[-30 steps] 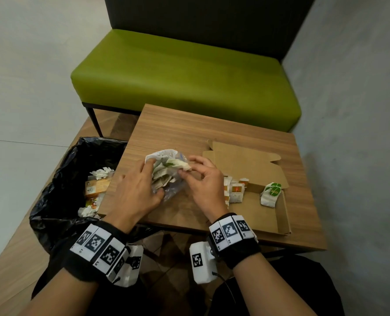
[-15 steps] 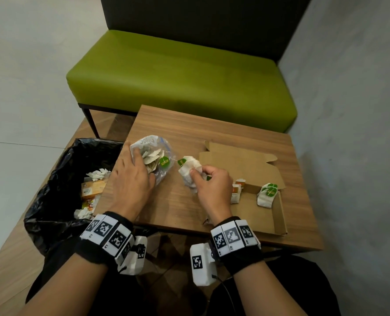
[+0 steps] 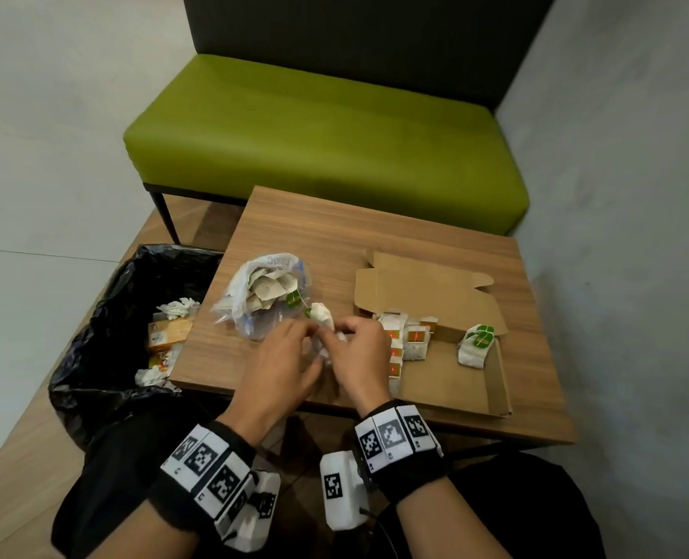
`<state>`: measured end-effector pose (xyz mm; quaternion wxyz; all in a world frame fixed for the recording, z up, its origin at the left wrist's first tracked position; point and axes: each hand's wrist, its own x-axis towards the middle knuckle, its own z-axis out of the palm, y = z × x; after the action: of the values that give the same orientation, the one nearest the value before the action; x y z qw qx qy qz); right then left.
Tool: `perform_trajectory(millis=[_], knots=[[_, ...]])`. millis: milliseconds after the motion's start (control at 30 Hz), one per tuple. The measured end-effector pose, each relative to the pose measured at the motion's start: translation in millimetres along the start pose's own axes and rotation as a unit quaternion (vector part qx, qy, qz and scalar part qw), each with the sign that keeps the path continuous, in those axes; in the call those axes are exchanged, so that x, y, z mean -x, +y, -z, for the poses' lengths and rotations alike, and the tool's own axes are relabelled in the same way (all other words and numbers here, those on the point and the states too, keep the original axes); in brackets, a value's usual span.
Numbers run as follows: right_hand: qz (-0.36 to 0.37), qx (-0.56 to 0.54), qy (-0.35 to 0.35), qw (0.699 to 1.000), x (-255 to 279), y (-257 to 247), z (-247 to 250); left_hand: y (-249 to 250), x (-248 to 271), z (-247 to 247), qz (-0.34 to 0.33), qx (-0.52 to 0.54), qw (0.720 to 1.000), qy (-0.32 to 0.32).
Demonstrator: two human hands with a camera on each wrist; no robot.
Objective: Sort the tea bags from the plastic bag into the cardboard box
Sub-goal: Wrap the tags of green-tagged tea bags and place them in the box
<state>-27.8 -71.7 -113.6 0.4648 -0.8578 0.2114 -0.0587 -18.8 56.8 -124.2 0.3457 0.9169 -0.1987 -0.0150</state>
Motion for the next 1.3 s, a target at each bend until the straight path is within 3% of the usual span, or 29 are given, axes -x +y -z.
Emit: perform_trajectory(millis=[167, 300, 467, 600, 767, 900, 1033, 1133, 1200, 1300], knots=[[-0.014, -0.079, -0.051, 0.995, -1, 2, 1, -1, -4, -5, 0.055, 0.133, 0.989, 0.041], [-0.033, -0.13, -0.094, 0.986, -2, 6, 3, -7, -6, -3, 0.122, 0.25, 0.959, 0.048], [-0.026, -0.104, -0.072, 0.992, -2, 9, 8, -13, -7, -7, 0.164, 0.299, 0.938, 0.062], [-0.001, -0.025, -0.04, 0.999, -5, 8, 18, -10, -8, -4, 0.2, 0.242, 0.945, 0.089], [0.034, 0.004, -0.008, 0.999, -10, 2, 35, -14, -8, -4, 0.204, 0.06, 0.977, 0.015], [0.036, -0.009, 0.022, 0.999, -16, 0, 51, -7, -7, -2, 0.169, -0.106, 0.98, 0.022], [0.014, -0.016, 0.033, 0.999, -14, 6, 55, 13, -2, 4, 0.134, -0.173, 0.975, 0.042], [-0.005, -0.048, 0.027, 0.998, -10, 10, 53, 26, -1, 4, 0.043, -0.13, 0.989, 0.055], [-0.018, -0.081, 0.024, 0.996, -7, 12, 52, 31, -2, -2, -0.03, -0.083, 0.996, 0.007], [-0.031, -0.123, 0.011, 0.992, -3, 12, 53, 37, -3, -9, -0.049, -0.024, 0.998, -0.031]])
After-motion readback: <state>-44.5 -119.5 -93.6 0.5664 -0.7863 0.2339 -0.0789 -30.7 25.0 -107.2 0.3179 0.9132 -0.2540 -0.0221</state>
